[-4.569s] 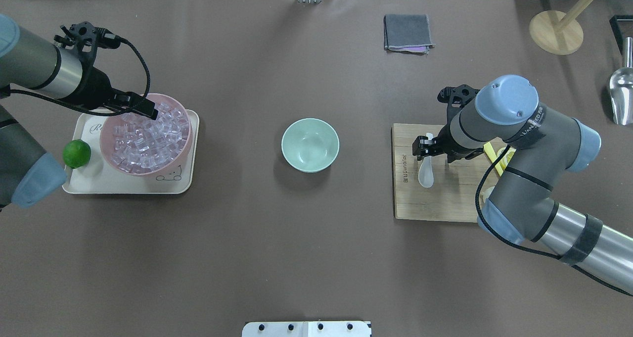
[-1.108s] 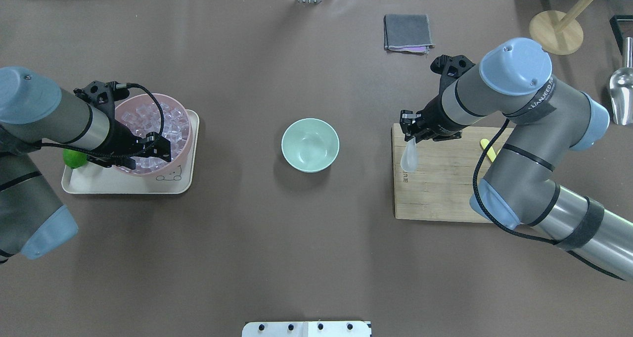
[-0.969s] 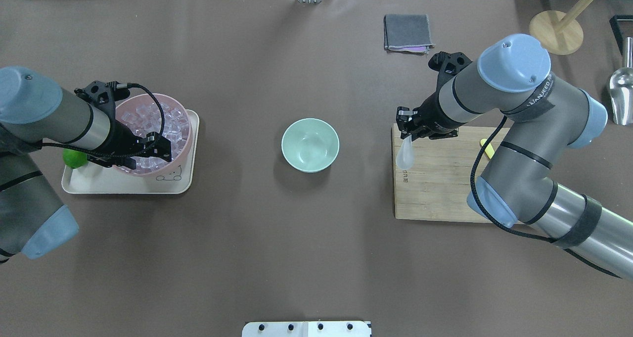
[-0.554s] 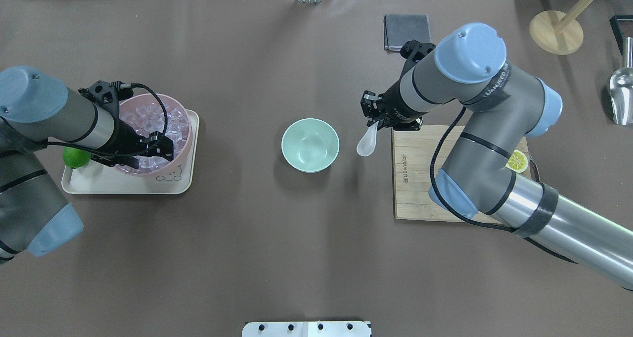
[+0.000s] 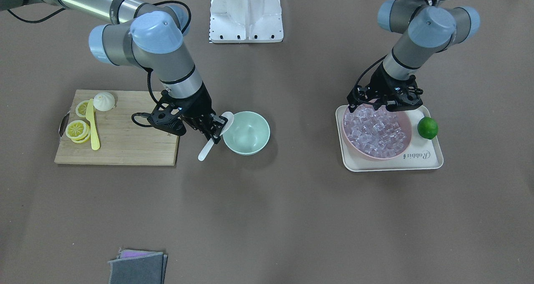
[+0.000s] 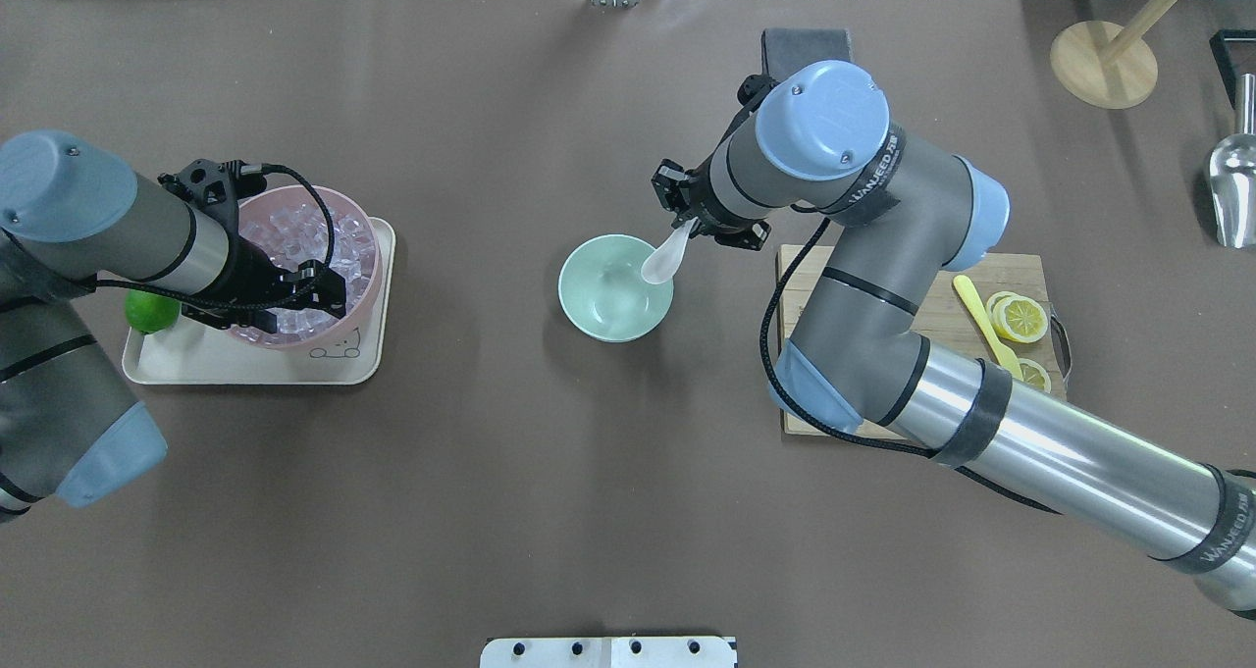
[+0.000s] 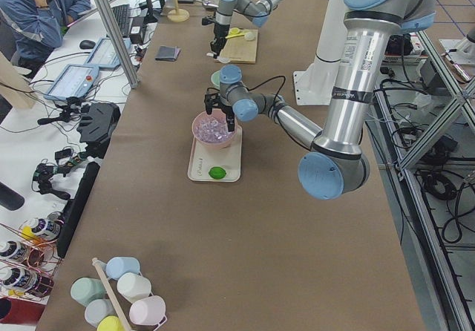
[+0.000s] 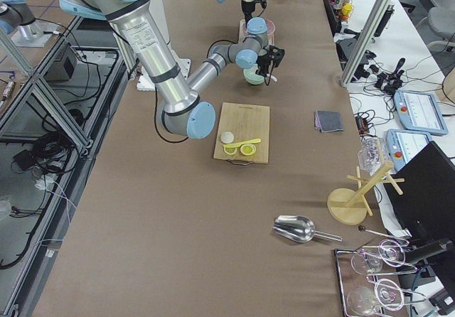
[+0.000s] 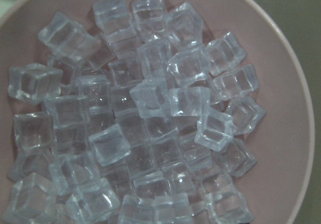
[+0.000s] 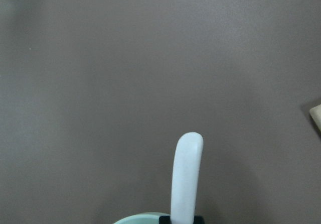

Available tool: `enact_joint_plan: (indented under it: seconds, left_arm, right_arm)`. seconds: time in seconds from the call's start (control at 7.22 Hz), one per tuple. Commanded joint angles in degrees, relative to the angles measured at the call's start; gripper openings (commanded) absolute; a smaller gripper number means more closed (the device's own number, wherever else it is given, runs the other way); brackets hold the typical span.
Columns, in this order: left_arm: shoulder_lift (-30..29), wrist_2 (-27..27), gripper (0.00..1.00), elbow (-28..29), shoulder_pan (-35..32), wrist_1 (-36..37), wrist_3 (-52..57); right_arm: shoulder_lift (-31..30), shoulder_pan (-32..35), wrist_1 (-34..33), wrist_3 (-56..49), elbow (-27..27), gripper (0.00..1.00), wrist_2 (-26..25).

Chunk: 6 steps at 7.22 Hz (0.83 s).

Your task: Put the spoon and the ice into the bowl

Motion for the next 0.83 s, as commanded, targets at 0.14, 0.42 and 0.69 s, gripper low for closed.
enact_joint_plan:
  seconds: [0.14, 0.42, 0.69]
  left_arm:
    - [-0.02, 0.00, 0.86, 0.00, 0.00, -0.04, 0.03]
    - [-0.02, 0.00, 0.86, 0.00, 0.00, 0.05, 0.03]
    - [-0.02, 0.00, 0.85, 0.26, 0.09, 0.05, 0.03]
  right_arm:
    - [1.51, -3.26, 0.80, 5.14, -2.25, 0.00, -6.51]
    - [1.86, -4.14, 0.80, 6.20, -2.26, 0.00, -7.32]
    - [3.09, -4.41, 0.71, 7.78, -3.56, 0.31, -9.16]
